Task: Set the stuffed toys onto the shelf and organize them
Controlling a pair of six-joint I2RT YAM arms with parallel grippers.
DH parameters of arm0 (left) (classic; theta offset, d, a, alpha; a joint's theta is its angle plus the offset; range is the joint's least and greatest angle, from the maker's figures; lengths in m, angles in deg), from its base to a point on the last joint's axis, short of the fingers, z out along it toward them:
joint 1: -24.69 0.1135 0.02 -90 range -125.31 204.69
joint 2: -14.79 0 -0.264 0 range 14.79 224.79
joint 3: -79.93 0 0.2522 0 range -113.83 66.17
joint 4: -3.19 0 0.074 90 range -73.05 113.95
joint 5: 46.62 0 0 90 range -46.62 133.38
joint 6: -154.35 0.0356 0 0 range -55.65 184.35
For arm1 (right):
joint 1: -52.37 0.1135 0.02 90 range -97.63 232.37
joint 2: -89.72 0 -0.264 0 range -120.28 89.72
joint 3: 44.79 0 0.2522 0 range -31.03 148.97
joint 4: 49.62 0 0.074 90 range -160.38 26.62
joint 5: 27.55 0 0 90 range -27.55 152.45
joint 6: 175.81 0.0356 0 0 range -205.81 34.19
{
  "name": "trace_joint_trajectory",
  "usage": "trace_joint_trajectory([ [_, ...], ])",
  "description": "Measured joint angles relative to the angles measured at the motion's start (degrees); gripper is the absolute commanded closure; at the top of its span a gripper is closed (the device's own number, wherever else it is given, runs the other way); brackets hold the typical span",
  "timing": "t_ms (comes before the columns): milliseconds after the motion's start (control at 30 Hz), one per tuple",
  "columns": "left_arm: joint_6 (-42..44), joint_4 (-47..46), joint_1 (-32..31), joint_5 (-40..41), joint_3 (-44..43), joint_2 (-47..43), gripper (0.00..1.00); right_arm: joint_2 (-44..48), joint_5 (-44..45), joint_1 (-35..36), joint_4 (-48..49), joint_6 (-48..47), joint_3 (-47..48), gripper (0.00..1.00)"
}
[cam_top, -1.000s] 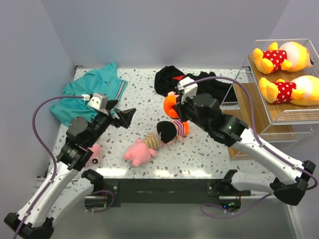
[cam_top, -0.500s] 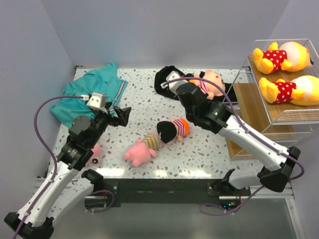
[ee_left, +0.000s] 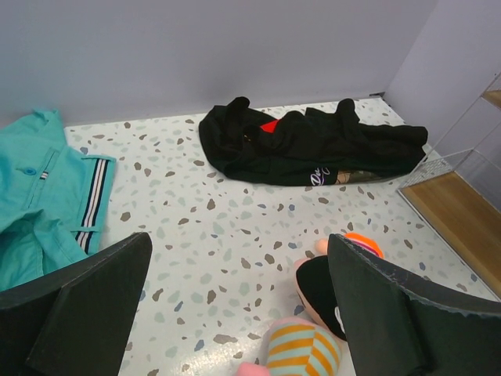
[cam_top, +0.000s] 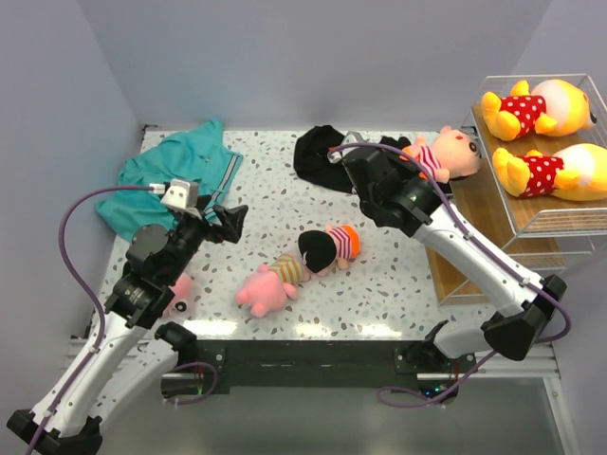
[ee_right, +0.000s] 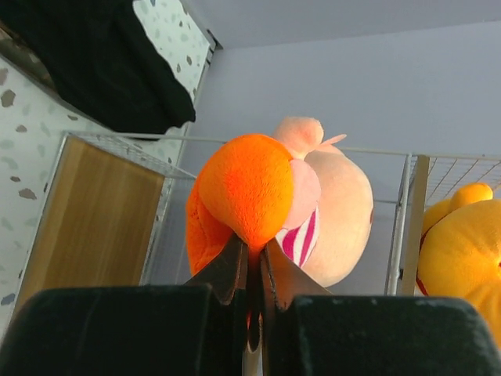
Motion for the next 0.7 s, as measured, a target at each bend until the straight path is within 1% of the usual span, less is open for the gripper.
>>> trace_joint_trajectory([
  [100, 0.0, 0.0, 0.0, 0.0, 0.0, 0.0, 0.0, -0.2, 0.8, -1.3, -2.4, 1.7, -0.4, 0.96],
  [200, 0.0, 0.0, 0.0, 0.0, 0.0, -0.1, 0.0, 0.9, 0.8, -3.4, -1.3, 1.2, -3.0, 0.93],
  [267, 0.0, 0.0, 0.0, 0.0, 0.0, -0.3, 0.0, 2.6, 0.9, -5.3, 0.9, -0.5, -6.1, 0.89],
  [333, 0.0, 0.0, 0.0, 0.0, 0.0, -0.4, 0.0, 4.7, 1.3, -6.9, 3.2, -2.4, -9.1, 0.87],
  [567, 0.0, 0.0, 0.0, -0.1, 0.0, -0.4, 0.0, 7.8, 1.2, -11.0, 10.5, -6.1, -14.1, 0.85],
  [700, 0.0, 0.0, 0.0, -0.3, 0.0, -0.4, 0.0, 8.6, -0.1, -14.6, 15.3, -9.2, -18.9, 0.81],
])
